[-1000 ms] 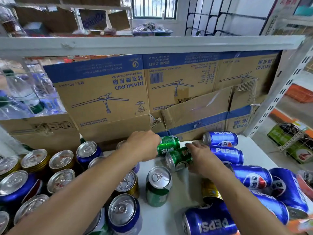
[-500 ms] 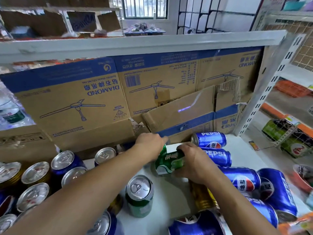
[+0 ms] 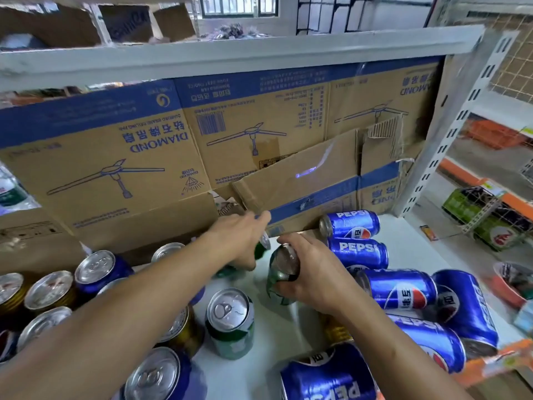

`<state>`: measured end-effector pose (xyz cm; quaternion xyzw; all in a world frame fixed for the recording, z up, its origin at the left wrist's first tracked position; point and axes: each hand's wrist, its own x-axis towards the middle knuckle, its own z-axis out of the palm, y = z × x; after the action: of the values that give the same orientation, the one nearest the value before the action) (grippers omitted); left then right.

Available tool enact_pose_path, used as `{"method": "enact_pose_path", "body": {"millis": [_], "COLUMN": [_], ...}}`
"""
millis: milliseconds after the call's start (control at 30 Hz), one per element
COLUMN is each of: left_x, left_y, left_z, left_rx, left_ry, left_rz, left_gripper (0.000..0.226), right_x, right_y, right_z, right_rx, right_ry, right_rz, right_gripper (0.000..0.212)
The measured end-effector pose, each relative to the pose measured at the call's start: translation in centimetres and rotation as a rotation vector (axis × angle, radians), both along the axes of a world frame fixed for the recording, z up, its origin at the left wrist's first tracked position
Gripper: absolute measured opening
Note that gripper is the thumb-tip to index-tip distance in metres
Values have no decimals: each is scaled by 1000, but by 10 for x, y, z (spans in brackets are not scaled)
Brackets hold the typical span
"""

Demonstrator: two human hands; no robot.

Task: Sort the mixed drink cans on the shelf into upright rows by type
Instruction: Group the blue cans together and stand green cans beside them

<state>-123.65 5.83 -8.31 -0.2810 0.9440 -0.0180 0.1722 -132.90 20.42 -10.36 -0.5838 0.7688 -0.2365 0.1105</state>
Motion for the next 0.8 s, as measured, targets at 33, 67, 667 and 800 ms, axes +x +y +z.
{"method": "enact_pose_path", "body": {"millis": [33, 67, 667, 800], "left_x": [7, 15, 69, 63], "left_y": [-3, -6, -4, -2], "left_z": [6, 12, 14, 17], "left_rx": [23, 43, 239, 268], "left_ry": [-2, -5, 177, 229], "left_rz": [20, 49, 182, 163], "left_gripper": [87, 95, 90, 78], "right_x": [3, 6, 12, -2], "right_y": [-2, -4, -9, 3], "right_z": [-1, -2, 5, 13], "right_rx": [8, 15, 109, 158], "right_ry": [4, -2, -172, -262], "right_rz": [9, 21, 128, 53], "right_gripper": [74, 75, 81, 90]}}
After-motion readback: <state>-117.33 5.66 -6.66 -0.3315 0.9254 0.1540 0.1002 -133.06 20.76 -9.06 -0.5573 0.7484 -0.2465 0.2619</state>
